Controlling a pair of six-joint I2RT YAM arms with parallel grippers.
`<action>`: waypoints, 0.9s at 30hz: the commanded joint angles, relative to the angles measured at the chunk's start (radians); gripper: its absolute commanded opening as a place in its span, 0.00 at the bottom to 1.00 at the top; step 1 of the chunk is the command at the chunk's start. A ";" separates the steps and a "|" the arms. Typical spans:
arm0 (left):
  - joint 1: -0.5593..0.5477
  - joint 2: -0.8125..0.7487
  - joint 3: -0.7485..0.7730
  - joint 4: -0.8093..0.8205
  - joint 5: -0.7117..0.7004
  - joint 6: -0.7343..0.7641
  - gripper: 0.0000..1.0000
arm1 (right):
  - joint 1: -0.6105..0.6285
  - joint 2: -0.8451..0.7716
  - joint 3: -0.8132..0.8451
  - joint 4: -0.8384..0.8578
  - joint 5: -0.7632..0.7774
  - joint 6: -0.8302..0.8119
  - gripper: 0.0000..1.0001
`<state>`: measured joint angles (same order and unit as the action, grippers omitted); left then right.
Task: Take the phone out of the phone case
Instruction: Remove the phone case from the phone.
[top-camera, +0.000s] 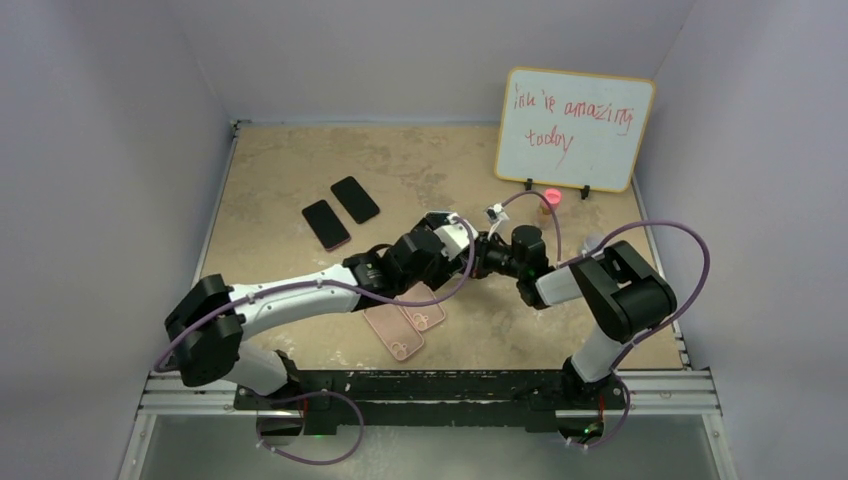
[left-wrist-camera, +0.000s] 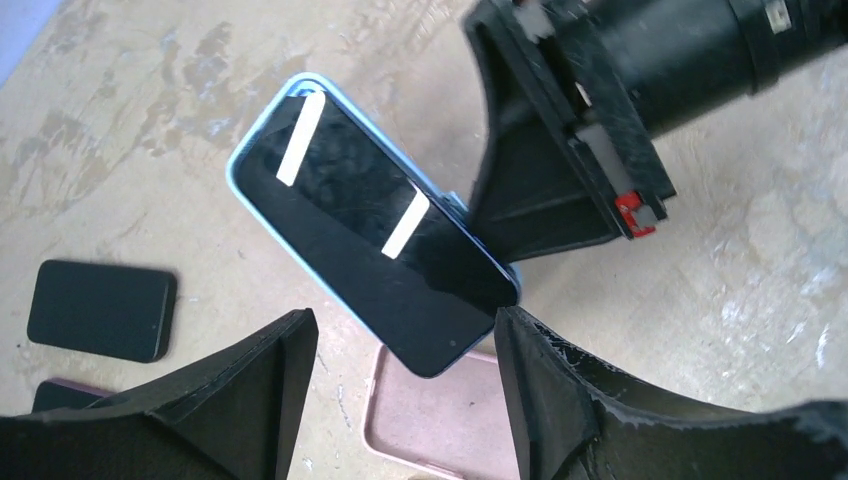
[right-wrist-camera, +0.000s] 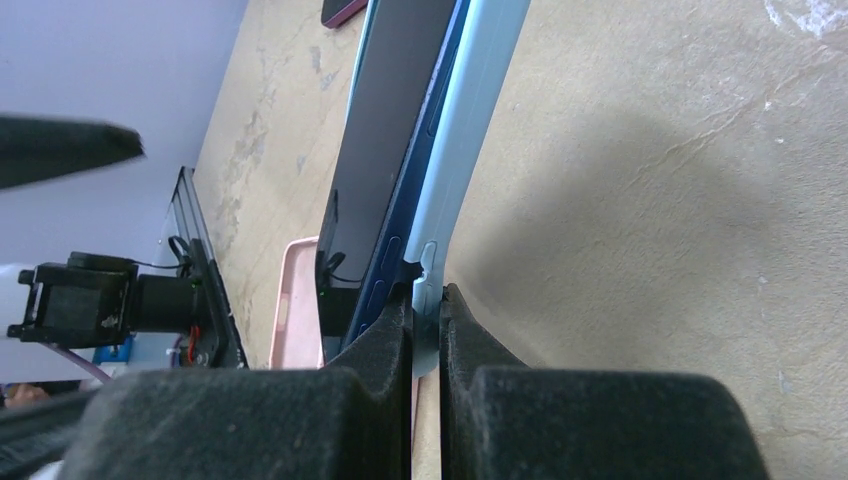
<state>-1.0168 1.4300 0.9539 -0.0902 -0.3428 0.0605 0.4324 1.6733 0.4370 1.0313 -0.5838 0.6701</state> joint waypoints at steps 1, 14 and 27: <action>-0.036 0.076 0.058 0.014 -0.025 0.090 0.68 | -0.013 0.025 0.064 0.072 -0.073 0.055 0.00; -0.105 0.272 0.178 -0.107 -0.192 0.094 0.66 | -0.040 0.056 0.091 0.029 -0.109 0.117 0.00; -0.123 0.352 0.172 -0.013 -0.424 0.115 0.57 | -0.046 0.073 0.091 0.059 -0.135 0.133 0.00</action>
<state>-1.1389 1.7645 1.1091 -0.1902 -0.6479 0.1463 0.3912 1.7458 0.4900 0.9951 -0.6544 0.7780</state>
